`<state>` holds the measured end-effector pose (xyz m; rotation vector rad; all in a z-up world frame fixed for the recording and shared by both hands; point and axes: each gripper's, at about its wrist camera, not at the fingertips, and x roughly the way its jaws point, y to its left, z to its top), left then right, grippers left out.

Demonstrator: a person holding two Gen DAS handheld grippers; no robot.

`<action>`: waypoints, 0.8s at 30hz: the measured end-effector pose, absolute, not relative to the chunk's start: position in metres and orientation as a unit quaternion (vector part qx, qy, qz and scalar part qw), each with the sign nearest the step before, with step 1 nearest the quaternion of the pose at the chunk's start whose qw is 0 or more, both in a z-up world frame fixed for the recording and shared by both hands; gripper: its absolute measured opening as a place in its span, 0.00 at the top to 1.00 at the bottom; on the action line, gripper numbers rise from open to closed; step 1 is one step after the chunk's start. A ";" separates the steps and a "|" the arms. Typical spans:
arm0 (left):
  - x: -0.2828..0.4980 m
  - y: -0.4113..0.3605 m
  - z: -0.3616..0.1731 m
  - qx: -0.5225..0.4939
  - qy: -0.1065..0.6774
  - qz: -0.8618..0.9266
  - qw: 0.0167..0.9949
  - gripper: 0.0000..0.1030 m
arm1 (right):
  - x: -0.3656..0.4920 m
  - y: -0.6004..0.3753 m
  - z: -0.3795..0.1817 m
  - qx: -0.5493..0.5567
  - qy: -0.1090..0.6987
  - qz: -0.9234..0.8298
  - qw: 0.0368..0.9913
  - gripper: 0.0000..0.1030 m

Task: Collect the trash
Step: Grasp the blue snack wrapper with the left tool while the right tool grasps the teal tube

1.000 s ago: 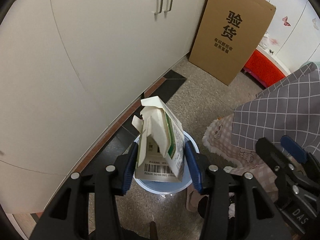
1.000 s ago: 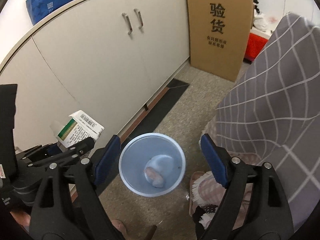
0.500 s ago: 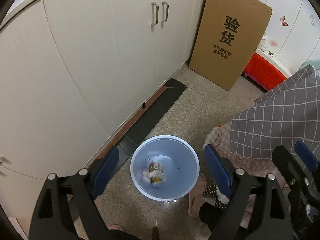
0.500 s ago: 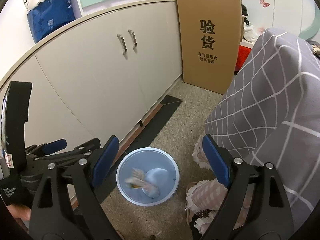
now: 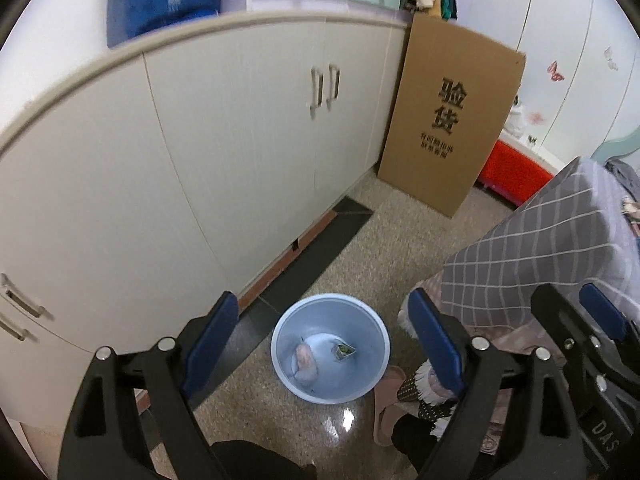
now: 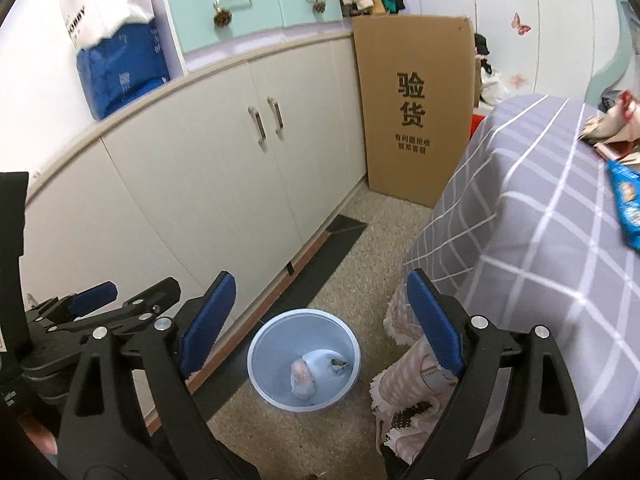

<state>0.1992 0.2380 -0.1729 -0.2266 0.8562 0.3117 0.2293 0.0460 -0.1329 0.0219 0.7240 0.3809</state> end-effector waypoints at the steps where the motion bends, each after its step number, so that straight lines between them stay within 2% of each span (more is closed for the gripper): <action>1: 0.192 0.235 -0.163 -0.108 0.403 0.151 0.896 0.17 | 0.225 0.043 -0.128 0.013 0.347 0.186 0.919 0.16; 11: 0.162 0.180 -0.097 -0.097 0.341 0.109 0.929 0.16 | 0.190 -0.014 -0.073 0.055 0.302 0.170 0.937 0.15; 18: 0.183 0.089 -0.070 -0.061 0.337 0.020 0.939 0.15 | 0.178 -0.100 -0.045 0.088 0.286 0.103 0.949 0.12; 24: 0.211 0.000 -0.073 0.001 0.356 -0.054 0.933 0.15 | 0.182 -0.181 -0.041 0.087 0.296 0.035 0.951 0.12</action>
